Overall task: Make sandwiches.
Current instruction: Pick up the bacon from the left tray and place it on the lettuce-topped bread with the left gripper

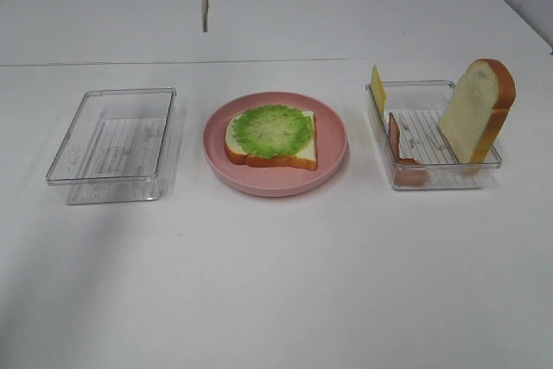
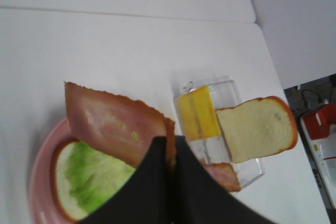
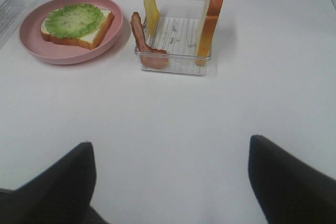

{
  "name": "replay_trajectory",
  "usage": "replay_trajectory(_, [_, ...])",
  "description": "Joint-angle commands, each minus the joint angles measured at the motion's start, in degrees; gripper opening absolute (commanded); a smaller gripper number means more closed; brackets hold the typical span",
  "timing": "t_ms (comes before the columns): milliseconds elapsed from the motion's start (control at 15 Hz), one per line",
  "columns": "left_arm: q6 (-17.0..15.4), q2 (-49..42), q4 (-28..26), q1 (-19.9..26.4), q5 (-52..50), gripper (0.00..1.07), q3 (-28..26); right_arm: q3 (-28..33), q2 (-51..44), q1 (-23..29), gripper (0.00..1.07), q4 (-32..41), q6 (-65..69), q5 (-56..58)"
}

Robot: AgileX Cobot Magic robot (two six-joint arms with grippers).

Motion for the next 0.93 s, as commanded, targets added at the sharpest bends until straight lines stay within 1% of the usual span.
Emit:
replay_trajectory(67, [1.7, 0.4, -3.3, -3.7, -6.0, 0.0, -0.3, -0.1, -0.9, -0.2, 0.76, 0.1, -0.5, -0.6])
replay_trajectory(267, [1.7, 4.1, -7.0, -7.4, -7.2, 0.0, -0.3, -0.1, -0.9, -0.2, 0.76, 0.1, -0.5, -0.6])
replay_trajectory(467, [2.7, 8.8, -11.3, -9.9, -7.0, 0.0, -0.3, -0.1, -0.9, -0.2, 0.76, 0.1, -0.5, -0.6])
replay_trajectory(733, [7.2, 12.9, -17.0, -12.3, -6.4, 0.0, -0.3, -0.1, -0.9, -0.2, 0.76, 0.1, -0.5, -0.6])
replay_trajectory(800, [7.8, 14.2, -18.0, -12.8, -5.3, 0.0, -0.3, -0.1, -0.9, -0.2, 0.76, 0.2, -0.5, -0.6])
replay_trajectory(933, [7.8, 15.9, -17.9, -12.7, -2.3, 0.0, -0.3, -0.1, -0.9, -0.2, 0.76, 0.2, -0.5, -0.6])
